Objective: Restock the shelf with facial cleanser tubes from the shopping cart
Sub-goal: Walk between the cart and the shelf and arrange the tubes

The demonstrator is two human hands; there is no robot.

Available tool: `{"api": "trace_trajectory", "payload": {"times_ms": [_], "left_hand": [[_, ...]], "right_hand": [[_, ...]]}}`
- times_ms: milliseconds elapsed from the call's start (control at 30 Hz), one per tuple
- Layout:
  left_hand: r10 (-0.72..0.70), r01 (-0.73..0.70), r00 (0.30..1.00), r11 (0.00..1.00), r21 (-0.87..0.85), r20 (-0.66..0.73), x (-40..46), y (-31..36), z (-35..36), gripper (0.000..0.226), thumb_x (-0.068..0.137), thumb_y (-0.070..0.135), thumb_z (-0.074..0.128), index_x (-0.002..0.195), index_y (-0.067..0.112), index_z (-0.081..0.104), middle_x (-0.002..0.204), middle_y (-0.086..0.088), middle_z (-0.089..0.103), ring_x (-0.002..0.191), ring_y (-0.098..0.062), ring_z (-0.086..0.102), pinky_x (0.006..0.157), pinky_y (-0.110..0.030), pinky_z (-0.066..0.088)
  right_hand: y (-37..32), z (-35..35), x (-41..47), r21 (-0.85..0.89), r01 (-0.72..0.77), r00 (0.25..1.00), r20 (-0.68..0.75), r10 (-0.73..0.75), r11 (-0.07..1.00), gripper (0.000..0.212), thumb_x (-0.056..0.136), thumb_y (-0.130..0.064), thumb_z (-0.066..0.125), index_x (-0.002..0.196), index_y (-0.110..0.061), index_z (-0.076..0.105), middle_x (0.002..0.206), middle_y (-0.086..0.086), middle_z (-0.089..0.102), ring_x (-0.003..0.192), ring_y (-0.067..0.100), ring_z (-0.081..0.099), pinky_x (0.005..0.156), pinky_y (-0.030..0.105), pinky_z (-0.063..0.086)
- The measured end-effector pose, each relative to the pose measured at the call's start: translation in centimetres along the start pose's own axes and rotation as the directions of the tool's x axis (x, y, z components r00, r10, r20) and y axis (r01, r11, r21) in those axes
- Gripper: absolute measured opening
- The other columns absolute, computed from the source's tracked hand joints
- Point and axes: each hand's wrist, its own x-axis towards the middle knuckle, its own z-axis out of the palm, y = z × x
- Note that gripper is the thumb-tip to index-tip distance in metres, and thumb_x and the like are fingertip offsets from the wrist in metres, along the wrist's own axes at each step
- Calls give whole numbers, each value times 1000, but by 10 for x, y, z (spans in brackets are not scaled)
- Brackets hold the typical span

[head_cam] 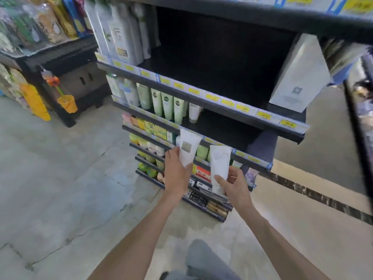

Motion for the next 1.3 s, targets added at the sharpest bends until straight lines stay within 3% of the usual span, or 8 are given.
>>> {"api": "trace_trajectory", "payload": {"times_ms": [167, 300, 600, 667, 900, 1067, 1200, 1300], "left_hand": [[44, -45, 999, 998, -53, -26, 55, 9, 10, 67, 84, 15, 81, 138, 15, 41, 134, 1, 47, 122, -17, 50, 104, -36, 50], [34, -37, 999, 995, -91, -34, 92, 14, 18, 64, 85, 19, 81, 135, 17, 40, 133, 0, 50, 119, -21, 57, 99, -43, 54], [31, -55, 994, 974, -222, -108, 148, 9, 54, 61, 90, 12, 76, 138, 13, 37, 139, -5, 42, 124, -22, 53, 102, -31, 50], [29, -51, 994, 977, -206, -108, 159, 8, 62, 61, 91, 12, 75, 139, 12, 37, 141, -6, 42, 122, -22, 53, 97, -25, 48], [27, -47, 993, 984, -173, -115, 194, 6, 92, 56, 91, 13, 75, 134, 13, 39, 134, -3, 46, 117, -24, 56, 92, -40, 57], [35, -42, 993, 997, -59, -115, 201, -12, 113, 61, 88, 12, 77, 137, 14, 41, 135, -4, 49, 124, -27, 53, 101, -44, 52], [61, -52, 986, 997, 64, -157, 209, -14, 119, 64, 86, 20, 78, 139, 16, 43, 134, -3, 54, 131, -25, 47, 112, -43, 40], [39, -30, 983, 998, 56, -180, 210, -16, 121, 65, 85, 17, 79, 139, 16, 42, 135, -5, 50, 129, -26, 48, 108, -42, 41]], "right_hand": [[-3, 16, 30, -21, -6, 1000, -31, 5, 1000, 47, 90, -26, 78, 127, -21, 49, 119, -6, 63, 103, 8, 64, 81, 32, 62], [-16, 32, 57, -32, -6, 998, -66, 4, 999, 52, 88, -21, 80, 130, -18, 48, 117, -7, 61, 99, 0, 62, 68, 13, 53], [-18, 48, 101, -57, -18, 997, -75, 14, 998, 54, 87, -25, 80, 125, -26, 42, 112, -15, 58, 102, 6, 62, 75, 20, 53], [-18, 49, 107, -75, -18, 997, -74, 13, 997, 56, 87, -26, 80, 126, -27, 40, 111, -19, 56, 104, 7, 62, 74, 21, 56], [-27, 56, 128, -91, -69, 994, -90, 61, 993, 56, 88, -19, 79, 124, -25, 36, 106, -23, 51, 97, -3, 55, 58, 3, 47], [-29, 62, 141, -93, -119, 989, -104, 109, 989, 62, 87, -17, 80, 130, -24, 36, 119, -10, 51, 108, 11, 55, 52, 8, 47], [-26, 65, 147, -91, -133, 986, -110, 122, 987, 64, 86, -15, 81, 133, -21, 37, 121, -9, 51, 108, 11, 54, 52, 6, 47], [-22, 66, 149, -124, -144, 985, -112, 130, 982, 64, 86, -17, 81, 132, -23, 36, 122, -12, 51, 108, 8, 53, 55, 9, 47]]}}
